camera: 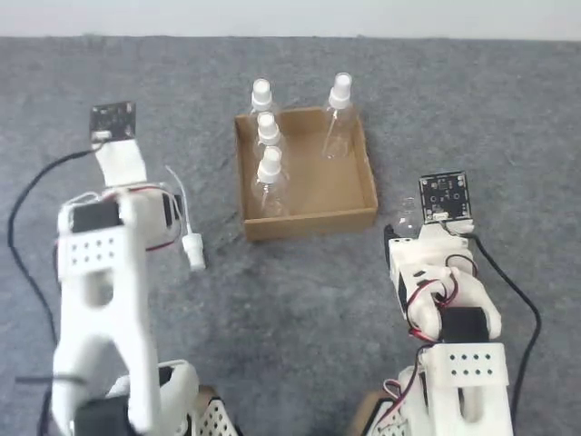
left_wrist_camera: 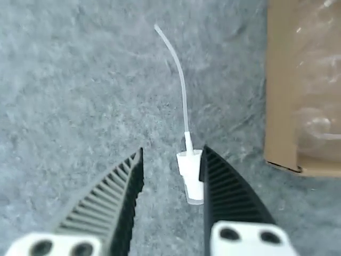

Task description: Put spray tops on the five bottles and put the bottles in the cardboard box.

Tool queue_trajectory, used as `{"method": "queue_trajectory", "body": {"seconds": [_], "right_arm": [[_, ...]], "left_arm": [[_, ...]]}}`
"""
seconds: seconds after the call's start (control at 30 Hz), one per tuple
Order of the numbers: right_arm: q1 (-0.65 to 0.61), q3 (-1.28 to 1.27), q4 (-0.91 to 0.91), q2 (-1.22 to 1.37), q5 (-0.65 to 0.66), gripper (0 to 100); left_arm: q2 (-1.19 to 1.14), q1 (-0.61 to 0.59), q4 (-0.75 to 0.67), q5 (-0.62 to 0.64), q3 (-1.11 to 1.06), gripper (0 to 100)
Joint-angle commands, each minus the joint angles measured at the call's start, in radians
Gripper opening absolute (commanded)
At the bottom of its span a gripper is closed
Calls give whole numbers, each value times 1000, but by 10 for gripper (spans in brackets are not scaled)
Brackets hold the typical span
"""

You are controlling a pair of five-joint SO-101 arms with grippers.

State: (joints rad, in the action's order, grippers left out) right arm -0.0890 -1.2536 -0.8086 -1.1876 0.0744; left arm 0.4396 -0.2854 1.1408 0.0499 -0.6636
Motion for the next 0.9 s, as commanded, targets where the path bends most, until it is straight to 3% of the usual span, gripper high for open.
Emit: {"method": "queue_trajectory", "body": {"seconds": [0.0,0.5,0.87], "right_arm": [[4,15,28,-25,-3,9],[4,15,28,-25,-3,9],[4,15,28,-25,-2,9]], "left_arm": [[-152,3,3,-44,137,155],[-638,63,9,-57,433,155],[-856,-2,34,-60,579,155]]}}
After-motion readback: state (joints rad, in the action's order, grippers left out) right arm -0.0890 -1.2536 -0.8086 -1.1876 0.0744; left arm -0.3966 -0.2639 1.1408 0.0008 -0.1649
